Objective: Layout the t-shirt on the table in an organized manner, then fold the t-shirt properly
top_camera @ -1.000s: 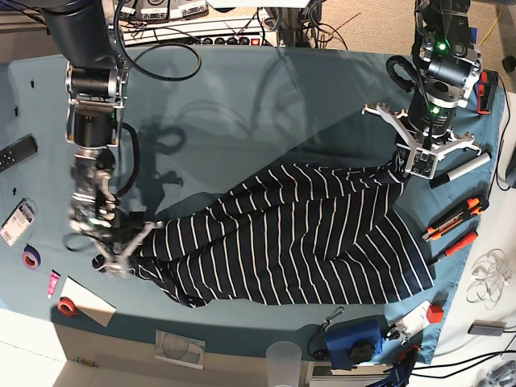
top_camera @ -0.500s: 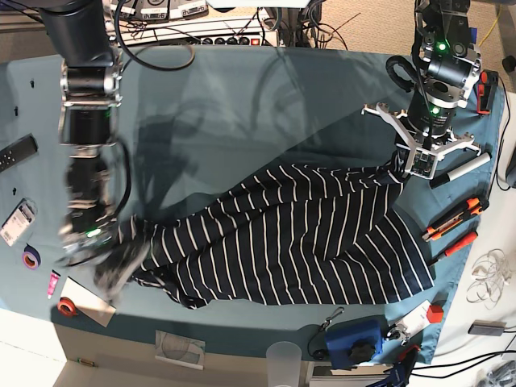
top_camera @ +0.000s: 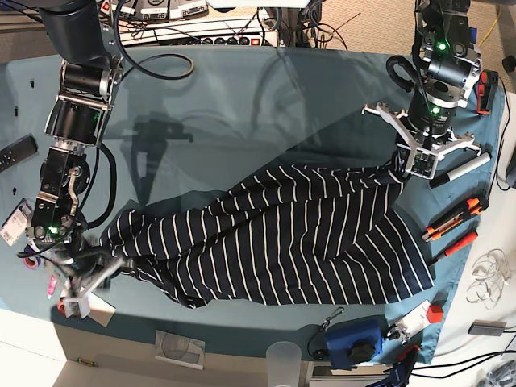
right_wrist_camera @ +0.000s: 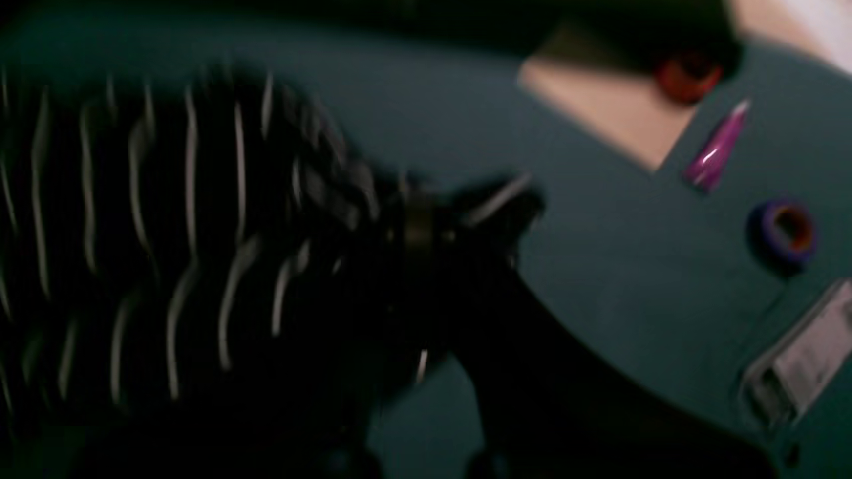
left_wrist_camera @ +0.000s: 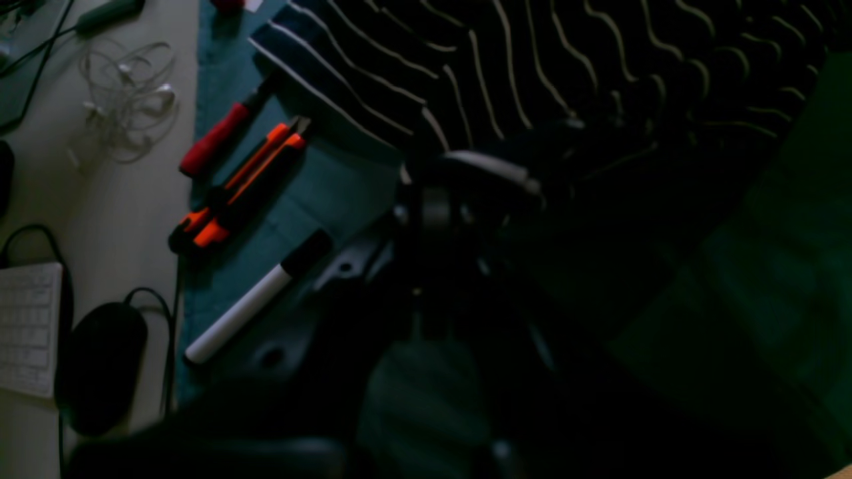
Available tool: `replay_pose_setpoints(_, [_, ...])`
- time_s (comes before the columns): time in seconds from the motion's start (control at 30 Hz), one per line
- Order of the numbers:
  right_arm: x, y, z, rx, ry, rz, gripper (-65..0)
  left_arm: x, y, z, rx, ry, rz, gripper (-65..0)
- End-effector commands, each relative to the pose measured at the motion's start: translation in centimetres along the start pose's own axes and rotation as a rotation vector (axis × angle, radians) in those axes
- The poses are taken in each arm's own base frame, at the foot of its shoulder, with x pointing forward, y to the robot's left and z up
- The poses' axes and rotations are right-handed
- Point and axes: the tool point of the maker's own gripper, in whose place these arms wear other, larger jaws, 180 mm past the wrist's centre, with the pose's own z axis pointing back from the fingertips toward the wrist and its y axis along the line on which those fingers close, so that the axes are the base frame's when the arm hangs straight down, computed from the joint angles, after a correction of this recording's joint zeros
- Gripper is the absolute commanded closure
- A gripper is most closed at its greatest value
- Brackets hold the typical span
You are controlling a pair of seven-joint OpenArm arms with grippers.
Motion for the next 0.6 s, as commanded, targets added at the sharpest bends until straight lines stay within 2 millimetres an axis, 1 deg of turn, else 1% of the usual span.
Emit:
replay_pose_setpoints(0.0, [1.8, -0.5, 0.8, 0.000, -0.031, 0.024, 0.0, 1.1, 0.3, 0.3, 0.012, -0.045, -0.006, 0.0])
replay_pose_setpoints(0.1, [0.0, -0.2, 0.8, 0.017, 0.063, 0.054, -19.0, 1.1, 0.3, 0.3, 0.011, -0.045, -0.006, 0.0])
replay_pose_setpoints(0.13, [-0.2, -0.2, 0.8, 0.016, 0.073, 0.054, -23.1, 1.1, 0.3, 0.3, 0.011, -0.045, -0.006, 0.0])
replay_pose_setpoints(0.2, [-0.2, -0.2, 0.7, 0.016, 0.074, 0.060, -24.4, 1.1, 0.3, 0.3, 0.011, -0.045, -0.006, 0.0])
replay_pose_setpoints(0.3, [-1.2, 1.1, 0.0, 0.067, 0.113, 0.135, -24.4, 1.1, 0.3, 0.3, 0.012, -0.045, -0.006, 0.0])
replay_pose_setpoints(0.37, [-2.6, 2.7, -1.1, 0.108, 0.169, 0.188, -24.4, 1.1, 0.3, 0.3, 0.011, -0.045, -0.006, 0.0])
replay_pose_setpoints(0.43, [-4.3, 3.8, -2.4, 0.113, 0.232, 0.273, -24.4, 1.1, 0.3, 0.3, 0.011, -0.045, -0.006, 0.0])
replay_pose_setpoints(0.5, [-5.5, 4.1, -3.8, 0.071, 0.265, 0.378, -24.4, 1.1, 0.3, 0.3, 0.012, -0.045, -0.006, 0.0])
replay_pose_setpoints(0.57, [-5.9, 3.8, -5.3, -0.003, 0.247, 0.436, -24.4, 1.1, 0.3, 0.3, 0.011, -0.045, -0.006, 0.0])
